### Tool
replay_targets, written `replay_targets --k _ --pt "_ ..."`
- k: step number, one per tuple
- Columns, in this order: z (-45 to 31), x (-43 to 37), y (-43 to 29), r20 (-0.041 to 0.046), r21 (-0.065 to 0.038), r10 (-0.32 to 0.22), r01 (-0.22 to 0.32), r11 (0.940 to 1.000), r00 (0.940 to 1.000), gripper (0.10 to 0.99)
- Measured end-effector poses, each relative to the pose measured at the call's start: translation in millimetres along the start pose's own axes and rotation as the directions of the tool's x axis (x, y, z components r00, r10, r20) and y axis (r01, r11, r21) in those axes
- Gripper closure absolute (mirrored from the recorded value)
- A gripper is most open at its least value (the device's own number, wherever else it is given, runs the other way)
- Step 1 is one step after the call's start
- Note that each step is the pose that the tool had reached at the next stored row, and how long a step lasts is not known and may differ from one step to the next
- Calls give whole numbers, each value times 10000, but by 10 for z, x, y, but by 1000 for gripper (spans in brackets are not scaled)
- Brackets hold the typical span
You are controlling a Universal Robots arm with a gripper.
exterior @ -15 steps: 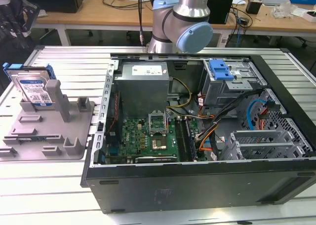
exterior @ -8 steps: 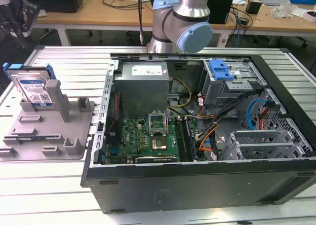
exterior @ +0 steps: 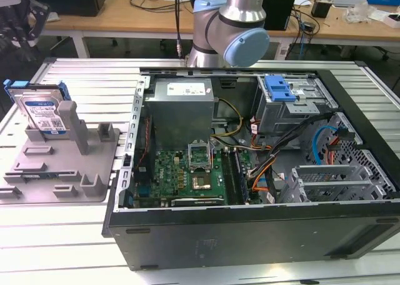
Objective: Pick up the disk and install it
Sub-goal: 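Pick up the disk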
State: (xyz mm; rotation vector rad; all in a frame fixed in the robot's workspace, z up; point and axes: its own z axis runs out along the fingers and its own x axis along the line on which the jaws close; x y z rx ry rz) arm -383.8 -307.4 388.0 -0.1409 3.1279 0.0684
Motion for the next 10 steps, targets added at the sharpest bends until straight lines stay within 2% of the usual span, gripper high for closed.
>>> replay_targets --k 3,7,9,10 --pt "4 0 0 -40 -12 -821 821 9966 9966 973" --pt "9 0 0 -75 -26 -1633 1633 9866 9865 729" --pt "12 0 0 -89 -33 -1974 1974 9803 9803 729" --pt "12 0 0 -101 -38 -2177 2177 9760 9760 671"
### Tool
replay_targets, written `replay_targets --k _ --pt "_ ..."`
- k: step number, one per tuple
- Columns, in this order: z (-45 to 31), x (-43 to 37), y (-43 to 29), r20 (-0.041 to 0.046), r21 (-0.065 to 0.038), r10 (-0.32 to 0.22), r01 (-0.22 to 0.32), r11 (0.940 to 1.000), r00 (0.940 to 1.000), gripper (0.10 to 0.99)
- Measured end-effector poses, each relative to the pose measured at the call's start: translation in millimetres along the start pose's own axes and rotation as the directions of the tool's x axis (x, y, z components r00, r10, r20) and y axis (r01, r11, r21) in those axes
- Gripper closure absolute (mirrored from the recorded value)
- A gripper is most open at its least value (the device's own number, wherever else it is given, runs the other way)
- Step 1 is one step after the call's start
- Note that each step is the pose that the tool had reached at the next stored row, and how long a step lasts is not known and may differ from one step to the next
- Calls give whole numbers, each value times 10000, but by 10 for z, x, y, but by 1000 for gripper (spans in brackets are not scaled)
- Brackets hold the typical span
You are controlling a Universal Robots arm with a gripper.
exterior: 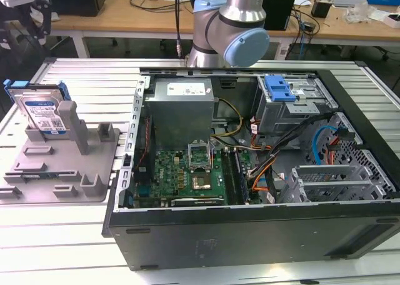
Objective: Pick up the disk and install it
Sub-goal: 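Pick up the disk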
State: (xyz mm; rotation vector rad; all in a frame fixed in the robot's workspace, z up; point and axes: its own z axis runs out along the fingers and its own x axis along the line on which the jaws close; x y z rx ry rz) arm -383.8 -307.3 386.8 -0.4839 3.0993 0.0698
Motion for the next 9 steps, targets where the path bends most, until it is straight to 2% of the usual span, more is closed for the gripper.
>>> replay_targets --k 1,4,9 --pt "1 0 0 -9 -3 -162 162 9999 9999 604" --pt "1 0 0 -43 -13 -804 804 9968 9968 604" --pt "5 0 0 -91 -33 -1941 1941 9810 9809 604"
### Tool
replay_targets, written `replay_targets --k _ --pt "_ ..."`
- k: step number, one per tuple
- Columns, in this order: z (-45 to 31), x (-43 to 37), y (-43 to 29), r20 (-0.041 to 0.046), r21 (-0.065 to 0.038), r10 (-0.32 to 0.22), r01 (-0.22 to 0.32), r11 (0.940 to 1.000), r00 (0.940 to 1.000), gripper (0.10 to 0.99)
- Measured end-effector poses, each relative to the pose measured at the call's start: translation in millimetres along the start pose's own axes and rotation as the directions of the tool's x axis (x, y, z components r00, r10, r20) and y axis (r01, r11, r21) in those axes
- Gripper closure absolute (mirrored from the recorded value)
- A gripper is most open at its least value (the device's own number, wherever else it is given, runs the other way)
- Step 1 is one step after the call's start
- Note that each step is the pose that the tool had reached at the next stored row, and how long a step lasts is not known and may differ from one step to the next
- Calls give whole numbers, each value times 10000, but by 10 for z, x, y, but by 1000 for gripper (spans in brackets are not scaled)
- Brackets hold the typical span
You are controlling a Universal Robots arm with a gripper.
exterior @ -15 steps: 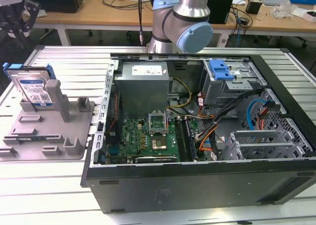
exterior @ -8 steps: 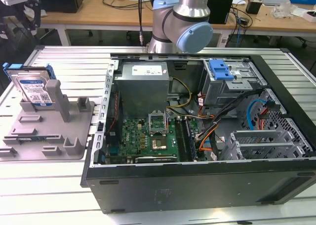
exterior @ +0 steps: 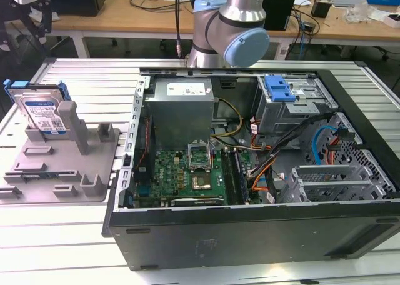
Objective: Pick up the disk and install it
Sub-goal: 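Pick up the disk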
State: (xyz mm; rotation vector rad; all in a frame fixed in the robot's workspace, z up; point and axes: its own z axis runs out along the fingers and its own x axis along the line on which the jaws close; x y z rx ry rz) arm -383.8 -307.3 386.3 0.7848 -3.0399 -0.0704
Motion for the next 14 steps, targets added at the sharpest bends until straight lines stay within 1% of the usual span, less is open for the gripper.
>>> replay_targets --k 2,4,6,7,9,10,12,14 --pt "1 0 0 -18 -4 -419 419 9991 9991 604" --pt "3 0 0 -37 -10 -865 865 9963 9962 604" --pt "6 0 0 -67 -21 -1562 1562 9877 9877 604" --pt "7 0 -1 -81 -27 -1916 1916 9815 9814 604" --pt "9 0 -1 -102 -36 -2390 2389 9710 9710 604" --pt "10 0 -1 -116 -44 -2737 2737 9618 9617 604" --pt "11 0 -1 -132 -53 -3123 3122 9500 9499 604" --pt "14 0 -1 -161 -71 -3827 3826 9239 9237 604"
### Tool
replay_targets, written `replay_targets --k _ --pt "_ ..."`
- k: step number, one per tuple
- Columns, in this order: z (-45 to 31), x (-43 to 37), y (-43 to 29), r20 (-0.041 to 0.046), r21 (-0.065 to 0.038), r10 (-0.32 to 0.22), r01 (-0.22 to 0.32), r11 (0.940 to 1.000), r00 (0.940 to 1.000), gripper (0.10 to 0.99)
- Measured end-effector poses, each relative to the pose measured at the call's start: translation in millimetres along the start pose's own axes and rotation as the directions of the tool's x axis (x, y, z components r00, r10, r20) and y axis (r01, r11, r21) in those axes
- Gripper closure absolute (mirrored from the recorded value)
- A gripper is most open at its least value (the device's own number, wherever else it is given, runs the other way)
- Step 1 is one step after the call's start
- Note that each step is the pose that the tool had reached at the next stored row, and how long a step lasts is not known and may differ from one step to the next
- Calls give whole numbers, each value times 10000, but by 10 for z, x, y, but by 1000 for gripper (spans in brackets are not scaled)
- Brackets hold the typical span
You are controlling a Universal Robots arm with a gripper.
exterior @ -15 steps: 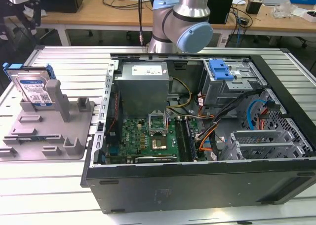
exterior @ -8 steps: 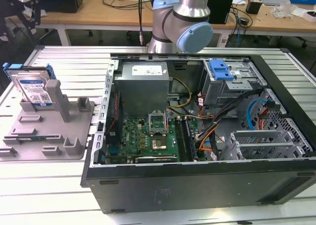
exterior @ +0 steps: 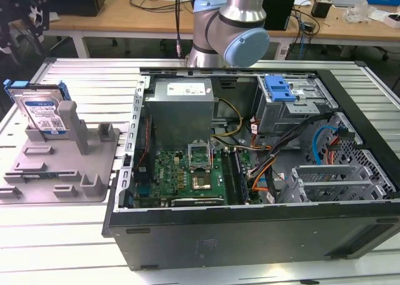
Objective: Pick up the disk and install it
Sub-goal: 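Pick up the disk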
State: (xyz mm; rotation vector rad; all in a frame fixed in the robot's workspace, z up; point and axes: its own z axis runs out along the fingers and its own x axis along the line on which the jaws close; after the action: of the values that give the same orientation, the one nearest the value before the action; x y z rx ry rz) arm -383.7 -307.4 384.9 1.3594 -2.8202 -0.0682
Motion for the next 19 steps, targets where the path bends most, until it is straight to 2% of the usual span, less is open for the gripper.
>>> replay_targets --k 3,7,9,11,14,15,16,18,19 --pt "3 0 0 -35 -7 -772 772 9970 9970 604" --pt "12 0 -1 -75 -21 -1690 1690 9856 9856 604" --pt "17 0 -1 -91 -29 -2080 2080 9781 9781 604" --pt "22 0 -1 -110 -38 -2546 2546 9670 9670 604" --pt "32 0 -1 -142 -56 -3337 3337 9427 9426 604" --pt "34 0 -1 -149 -61 -3511 3510 9363 9362 604" --pt "38 0 -1 -162 -70 -3850 3849 9229 9228 604" --pt "40 0 -2 -176 -79 -4178 4178 9085 9083 604" --pt "42 1 -1 -189 -91 -4532 4531 8914 8912 604"
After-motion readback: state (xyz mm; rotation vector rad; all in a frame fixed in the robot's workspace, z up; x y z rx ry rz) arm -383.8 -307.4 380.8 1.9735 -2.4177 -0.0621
